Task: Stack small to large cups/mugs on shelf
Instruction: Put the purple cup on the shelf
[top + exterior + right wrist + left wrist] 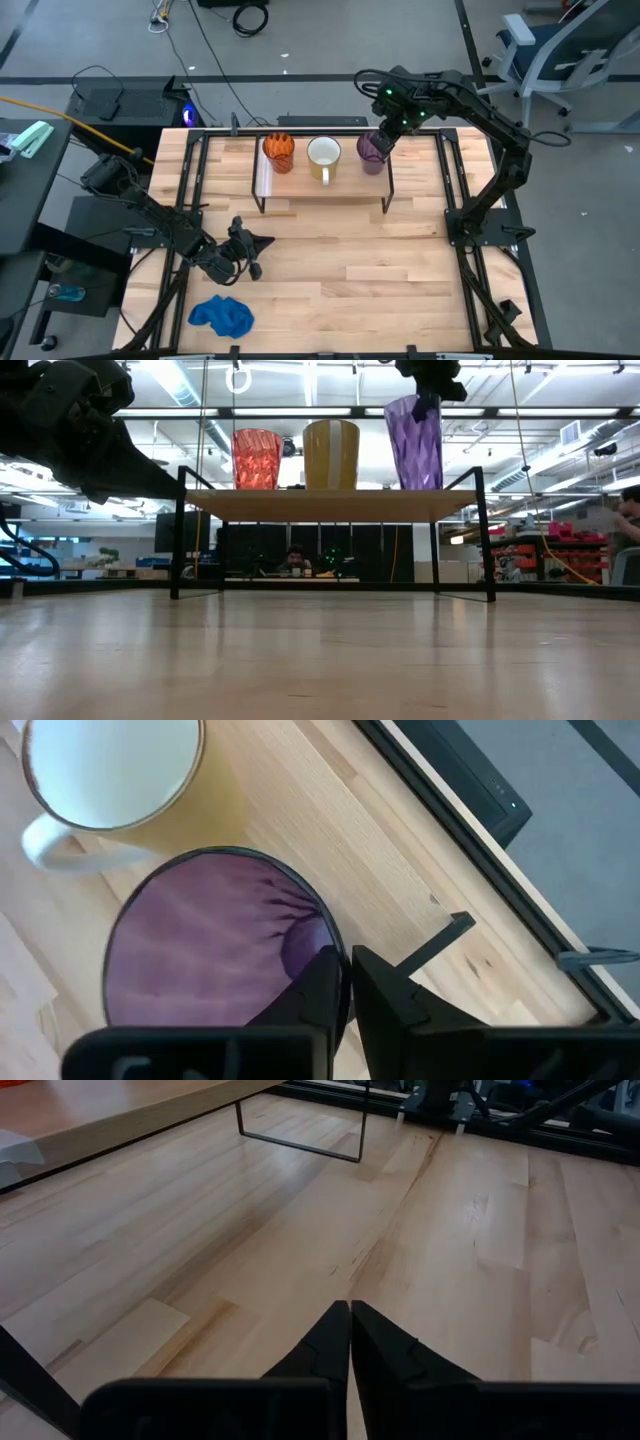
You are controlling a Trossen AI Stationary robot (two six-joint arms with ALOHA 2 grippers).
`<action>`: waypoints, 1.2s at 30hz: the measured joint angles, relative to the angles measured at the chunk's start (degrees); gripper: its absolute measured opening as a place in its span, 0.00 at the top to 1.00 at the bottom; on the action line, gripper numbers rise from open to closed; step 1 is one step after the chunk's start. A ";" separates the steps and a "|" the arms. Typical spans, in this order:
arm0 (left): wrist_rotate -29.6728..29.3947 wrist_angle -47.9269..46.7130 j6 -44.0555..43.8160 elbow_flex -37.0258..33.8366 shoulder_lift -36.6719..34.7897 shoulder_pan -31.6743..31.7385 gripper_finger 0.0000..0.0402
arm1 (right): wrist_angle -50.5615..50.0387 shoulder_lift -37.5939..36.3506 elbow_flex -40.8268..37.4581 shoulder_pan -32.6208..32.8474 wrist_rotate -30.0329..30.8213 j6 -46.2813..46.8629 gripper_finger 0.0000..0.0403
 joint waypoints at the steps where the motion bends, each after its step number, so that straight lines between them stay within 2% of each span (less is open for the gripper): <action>1: 0.00 0.00 0.00 0.00 0.00 0.00 0.94 | -0.03 -0.01 -0.29 -0.01 -0.01 0.03 0.90; 36: 0.02 0.01 0.01 0.00 -0.01 0.01 0.97 | 4.40 0.01 -0.86 -0.07 2.14 -1.14 0.90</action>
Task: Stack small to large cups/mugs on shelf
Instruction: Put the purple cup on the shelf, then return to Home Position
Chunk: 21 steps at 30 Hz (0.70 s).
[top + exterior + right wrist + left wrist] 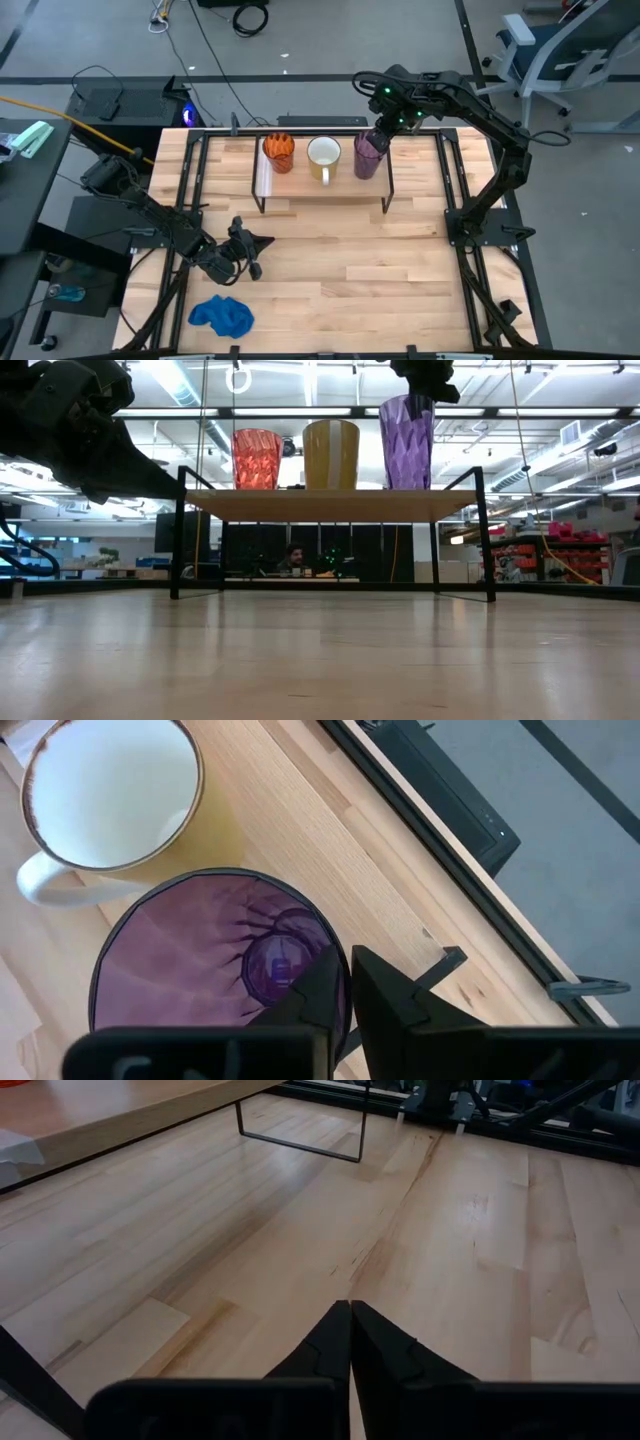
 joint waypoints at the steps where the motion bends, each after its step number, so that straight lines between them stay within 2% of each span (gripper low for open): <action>1: -0.02 0.00 0.01 0.00 0.01 0.01 0.96 | 0.00 0.00 0.00 0.00 0.00 0.00 0.90; 8: -0.01 0.00 0.00 0.00 0.01 0.00 0.93 | -0.84 0.00 1.20 0.00 -0.05 0.00 0.90; 16: -0.01 0.01 -0.33 0.00 0.01 0.00 0.96 | -6.55 -0.04 8.84 0.25 -0.39 1.32 0.90; 21: 0.01 0.01 -0.42 0.00 0.00 -0.01 0.96 | -7.15 -1.52 11.84 2.72 -1.83 4.17 0.90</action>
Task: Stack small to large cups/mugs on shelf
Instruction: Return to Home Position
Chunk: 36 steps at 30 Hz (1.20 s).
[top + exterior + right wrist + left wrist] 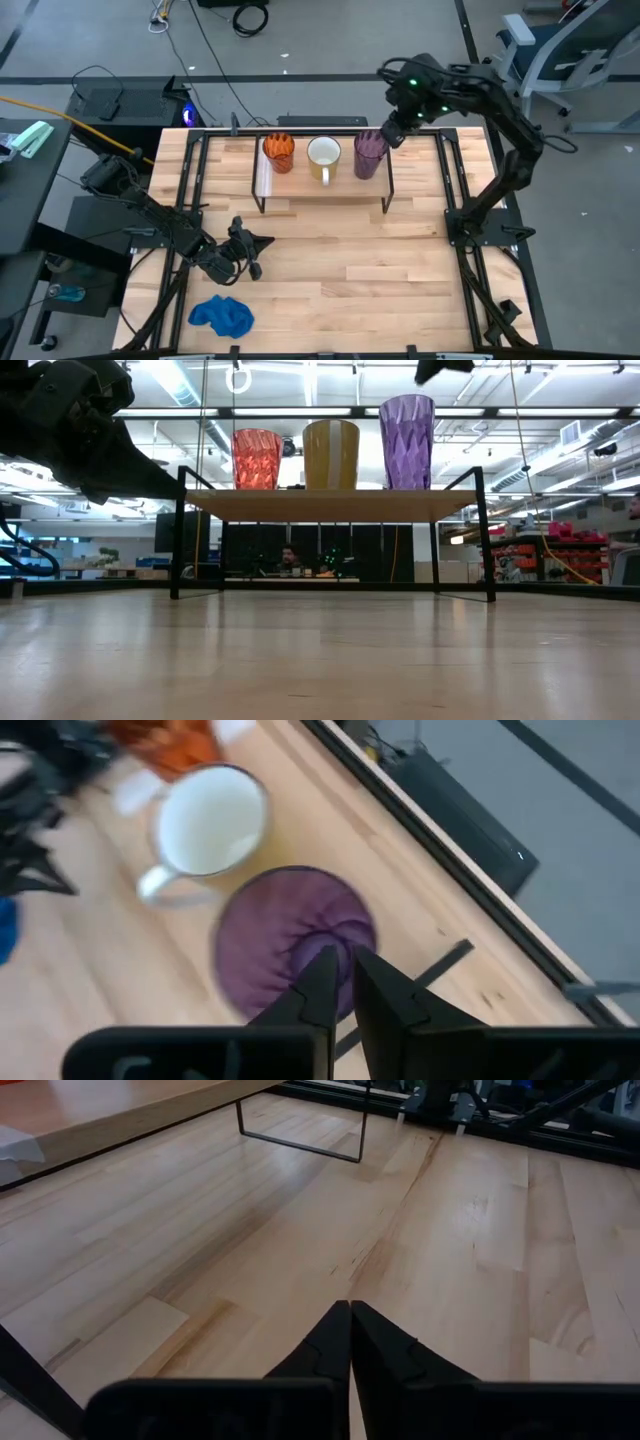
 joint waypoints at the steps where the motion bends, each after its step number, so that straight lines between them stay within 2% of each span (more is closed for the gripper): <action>1: 0.00 -0.02 0.00 0.00 0.01 0.00 0.96 | -0.01 -0.74 0.21 0.80 -0.18 -0.03 0.90; 7: 0.00 -0.01 0.04 0.00 0.01 0.00 0.94 | -0.15 -6.48 0.23 8.03 -0.37 0.64 0.90; 11: 0.00 0.00 0.08 0.00 0.01 0.00 0.93 | -0.13 -11.17 0.23 16.02 0.68 2.39 0.90; 15: -0.02 0.00 0.09 0.00 0.01 0.01 0.94 | -0.12 -15.44 -0.06 26.50 6.45 5.13 0.90; 20: -0.02 -0.01 0.09 0.00 0.01 0.00 0.96 | -0.07 -20.09 -3.58 40.31 16.44 14.36 0.90; 24: -0.02 -0.01 0.11 0.00 0.01 0.01 0.95 | -0.02 -23.55 -11.63 49.25 25.71 20.27 0.90; 27: -0.02 -0.01 0.11 0.00 0.01 0.00 0.94 | -0.09 -25.97 -20.23 53.77 29.95 26.74 0.90; 32: -0.02 -0.01 0.16 0.00 0.01 0.00 0.93 | 2.03 -30.03 -36.97 60.20 33.37 37.78 0.90; 36: -0.02 0.00 0.17 0.00 0.01 0.00 0.94 | 14.26 -33.41 -49.35 66.08 34.32 40.36 0.90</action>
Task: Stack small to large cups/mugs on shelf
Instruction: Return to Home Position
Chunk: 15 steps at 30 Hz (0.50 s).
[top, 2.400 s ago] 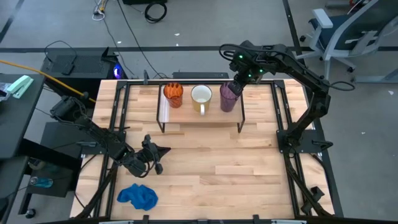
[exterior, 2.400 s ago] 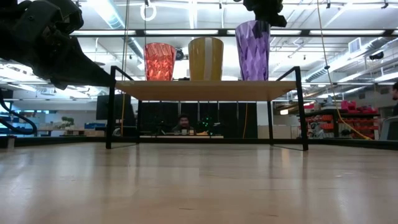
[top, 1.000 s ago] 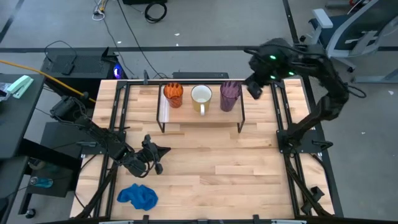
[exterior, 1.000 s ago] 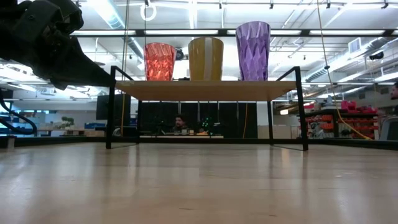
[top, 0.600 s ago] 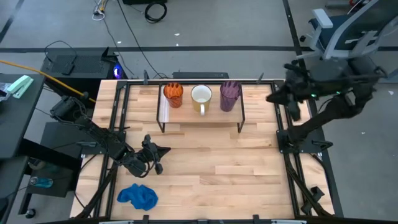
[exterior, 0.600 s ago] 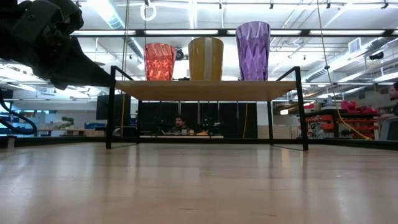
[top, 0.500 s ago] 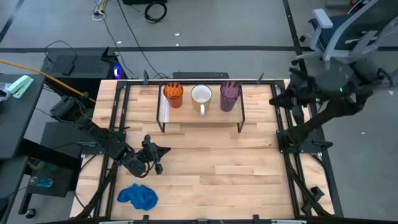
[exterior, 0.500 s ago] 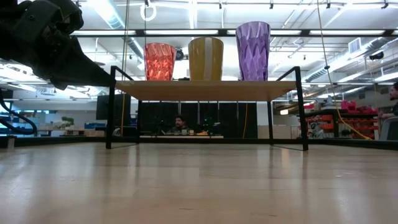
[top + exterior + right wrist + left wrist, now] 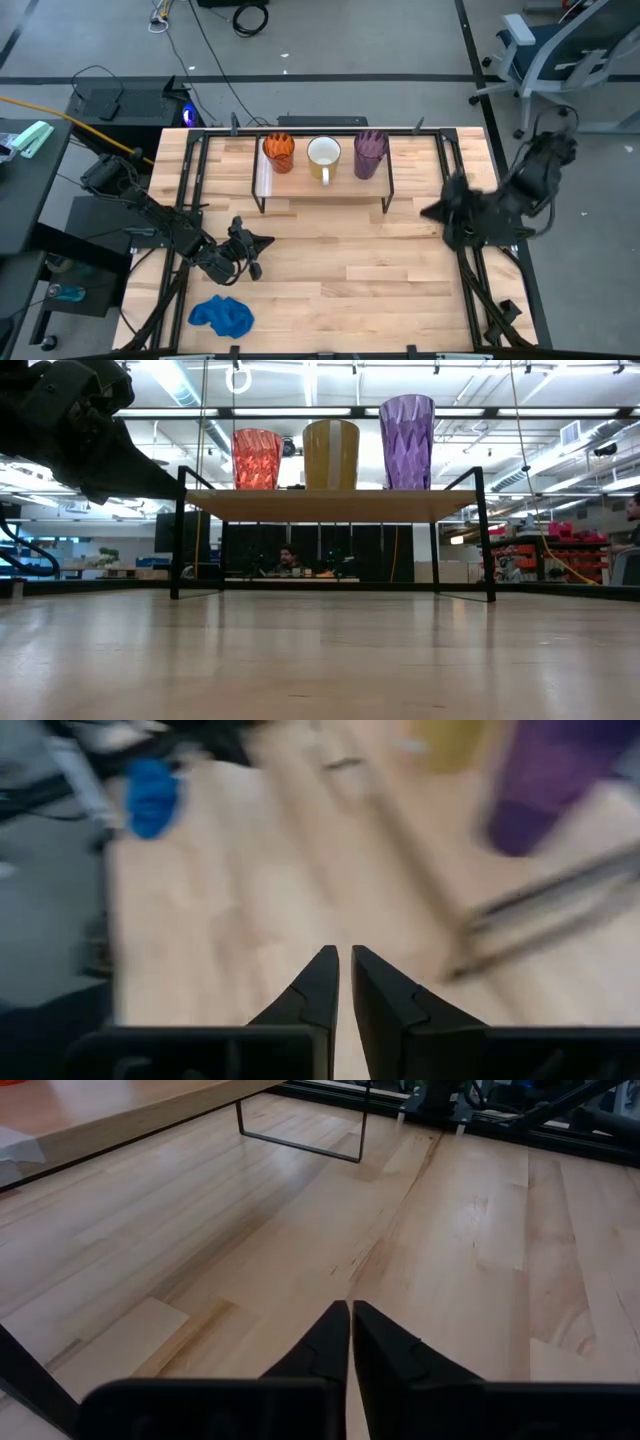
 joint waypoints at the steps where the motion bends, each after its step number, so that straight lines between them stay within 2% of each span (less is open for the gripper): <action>1: 0.00 -0.02 -0.02 0.00 0.00 0.02 0.95 | 4.64 -0.78 -2.91 1.69 0.42 -0.67 0.90; 9: 0.00 0.00 -0.09 0.00 0.00 0.00 0.96 | 43.97 -3.73 -23.08 12.49 4.01 -14.17 0.90; 15: -0.01 0.02 -0.08 0.00 0.00 0.01 0.94 | 69.42 -3.82 -34.31 16.39 4.06 -23.94 0.90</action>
